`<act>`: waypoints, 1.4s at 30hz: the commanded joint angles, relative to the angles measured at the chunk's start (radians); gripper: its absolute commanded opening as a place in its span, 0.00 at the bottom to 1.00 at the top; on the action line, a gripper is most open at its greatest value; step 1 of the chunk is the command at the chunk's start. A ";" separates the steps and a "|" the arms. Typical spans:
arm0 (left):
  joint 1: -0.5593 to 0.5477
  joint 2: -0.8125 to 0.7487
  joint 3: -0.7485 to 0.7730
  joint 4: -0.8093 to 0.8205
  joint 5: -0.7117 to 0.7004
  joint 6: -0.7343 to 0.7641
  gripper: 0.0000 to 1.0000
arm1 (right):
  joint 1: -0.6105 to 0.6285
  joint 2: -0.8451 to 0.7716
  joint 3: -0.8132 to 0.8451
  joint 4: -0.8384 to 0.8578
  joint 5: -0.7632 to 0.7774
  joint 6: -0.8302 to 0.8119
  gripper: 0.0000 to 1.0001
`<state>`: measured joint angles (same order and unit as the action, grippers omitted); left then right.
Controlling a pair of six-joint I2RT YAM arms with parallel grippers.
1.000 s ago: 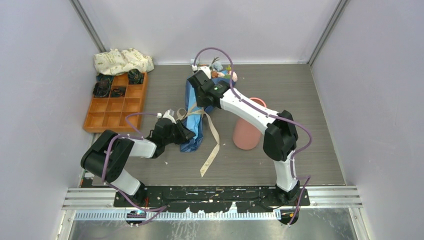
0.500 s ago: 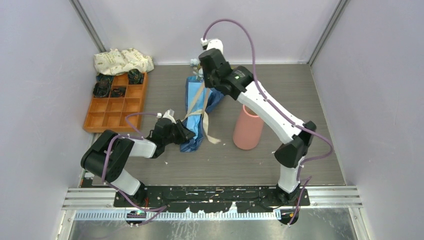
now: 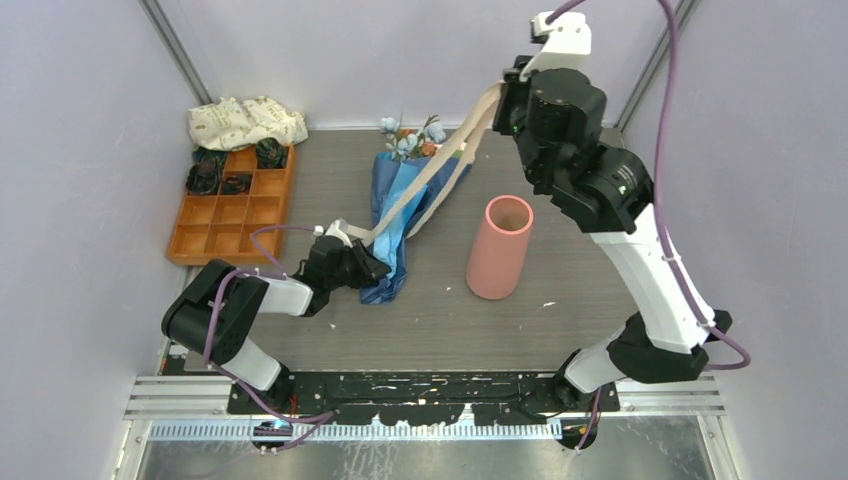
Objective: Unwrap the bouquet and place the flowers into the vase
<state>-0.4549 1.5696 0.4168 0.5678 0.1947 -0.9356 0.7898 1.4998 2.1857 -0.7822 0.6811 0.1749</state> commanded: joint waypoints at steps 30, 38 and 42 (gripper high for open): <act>-0.039 -0.570 0.107 -0.775 -0.172 0.195 0.33 | -0.764 0.101 -0.157 -0.209 -0.129 0.277 0.24; -0.039 -0.610 0.218 -0.906 -0.225 0.260 0.35 | -0.765 0.019 -0.236 -0.124 -0.269 0.306 0.54; -0.039 -0.621 0.341 -1.044 -0.332 0.304 0.37 | -0.761 -0.071 -0.299 -0.062 -0.397 0.335 0.55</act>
<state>-0.4911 0.9840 0.6270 -0.3485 -0.0177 -0.6975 0.0231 1.5734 1.9190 -0.9642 0.4206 0.4683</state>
